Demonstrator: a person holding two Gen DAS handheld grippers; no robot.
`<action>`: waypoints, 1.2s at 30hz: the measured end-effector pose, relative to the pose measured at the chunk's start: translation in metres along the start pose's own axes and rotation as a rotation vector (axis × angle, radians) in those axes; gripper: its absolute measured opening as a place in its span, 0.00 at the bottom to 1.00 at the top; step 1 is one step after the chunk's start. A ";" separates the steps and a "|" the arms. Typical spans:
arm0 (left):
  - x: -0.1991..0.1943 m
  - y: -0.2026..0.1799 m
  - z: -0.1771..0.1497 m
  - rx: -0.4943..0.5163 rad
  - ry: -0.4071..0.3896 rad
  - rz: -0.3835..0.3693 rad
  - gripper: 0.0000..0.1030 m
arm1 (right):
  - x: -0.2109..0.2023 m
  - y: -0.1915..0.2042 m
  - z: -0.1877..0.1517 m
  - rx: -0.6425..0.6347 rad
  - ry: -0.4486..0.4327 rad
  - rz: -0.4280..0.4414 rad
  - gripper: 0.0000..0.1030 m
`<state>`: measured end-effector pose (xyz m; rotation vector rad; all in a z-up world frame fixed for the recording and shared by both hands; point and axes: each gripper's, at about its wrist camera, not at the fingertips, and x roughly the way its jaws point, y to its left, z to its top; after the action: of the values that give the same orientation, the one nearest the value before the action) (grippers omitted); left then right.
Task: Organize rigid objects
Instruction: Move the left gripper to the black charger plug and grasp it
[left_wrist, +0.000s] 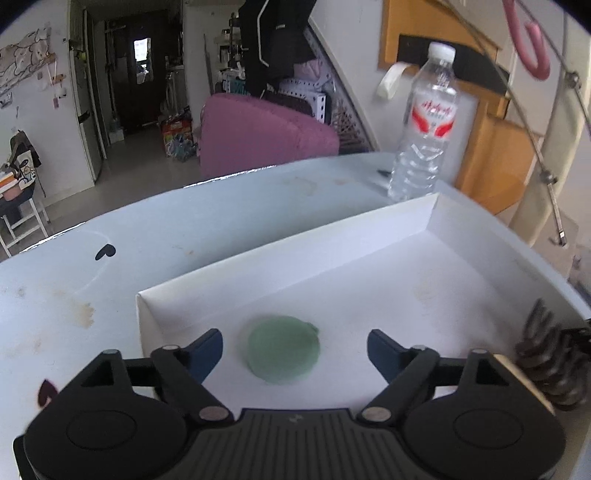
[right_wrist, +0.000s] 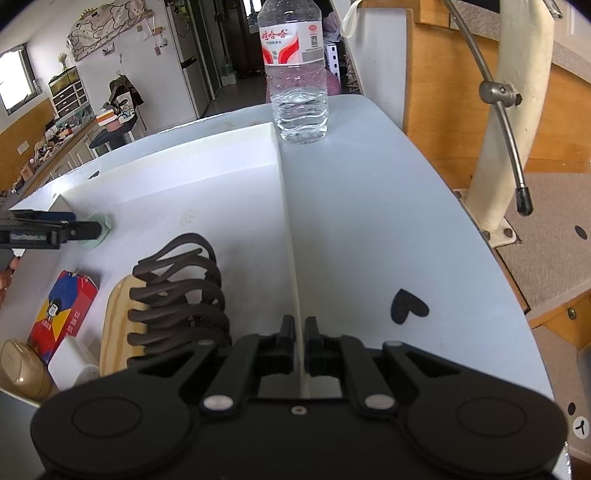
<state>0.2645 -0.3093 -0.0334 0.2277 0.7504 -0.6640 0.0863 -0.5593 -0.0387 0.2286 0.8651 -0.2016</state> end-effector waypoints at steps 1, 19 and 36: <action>-0.005 -0.001 0.000 0.000 -0.002 -0.001 0.91 | 0.000 0.001 0.000 -0.003 0.000 -0.003 0.06; -0.095 0.015 -0.051 0.004 -0.092 0.022 1.00 | 0.000 0.002 -0.001 -0.007 -0.005 -0.007 0.06; -0.137 0.061 -0.138 0.002 -0.111 0.032 0.95 | -0.001 0.001 -0.003 0.000 -0.014 -0.004 0.06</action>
<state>0.1523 -0.1398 -0.0400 0.2029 0.6387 -0.6420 0.0839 -0.5572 -0.0395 0.2248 0.8521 -0.2069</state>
